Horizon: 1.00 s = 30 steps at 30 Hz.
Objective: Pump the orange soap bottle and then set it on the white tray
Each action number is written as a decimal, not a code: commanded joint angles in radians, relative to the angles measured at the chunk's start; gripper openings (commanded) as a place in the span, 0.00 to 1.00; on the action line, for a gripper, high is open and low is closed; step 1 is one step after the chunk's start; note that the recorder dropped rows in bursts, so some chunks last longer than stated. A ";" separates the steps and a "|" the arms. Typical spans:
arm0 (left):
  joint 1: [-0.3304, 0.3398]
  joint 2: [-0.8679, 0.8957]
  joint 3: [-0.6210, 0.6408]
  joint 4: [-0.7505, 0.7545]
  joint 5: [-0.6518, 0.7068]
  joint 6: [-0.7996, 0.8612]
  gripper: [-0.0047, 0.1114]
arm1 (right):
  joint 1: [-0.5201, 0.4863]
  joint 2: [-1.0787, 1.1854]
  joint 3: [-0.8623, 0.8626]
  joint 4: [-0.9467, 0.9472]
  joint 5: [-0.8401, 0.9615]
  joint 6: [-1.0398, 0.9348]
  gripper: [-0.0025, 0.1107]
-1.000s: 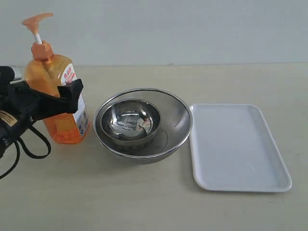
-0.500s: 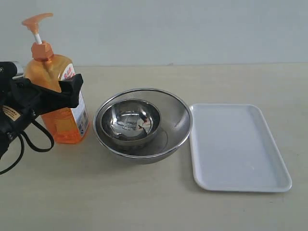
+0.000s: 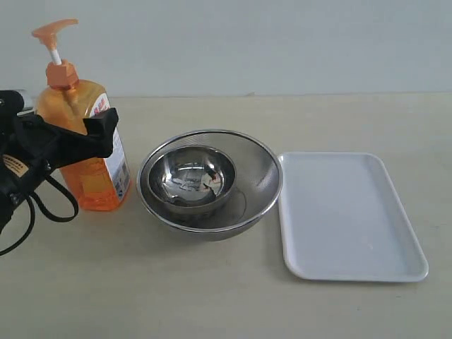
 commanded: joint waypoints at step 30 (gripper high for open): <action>-0.004 -0.108 0.036 -0.003 0.126 0.083 0.08 | -0.004 -0.004 -0.001 -0.004 -0.011 -0.010 0.02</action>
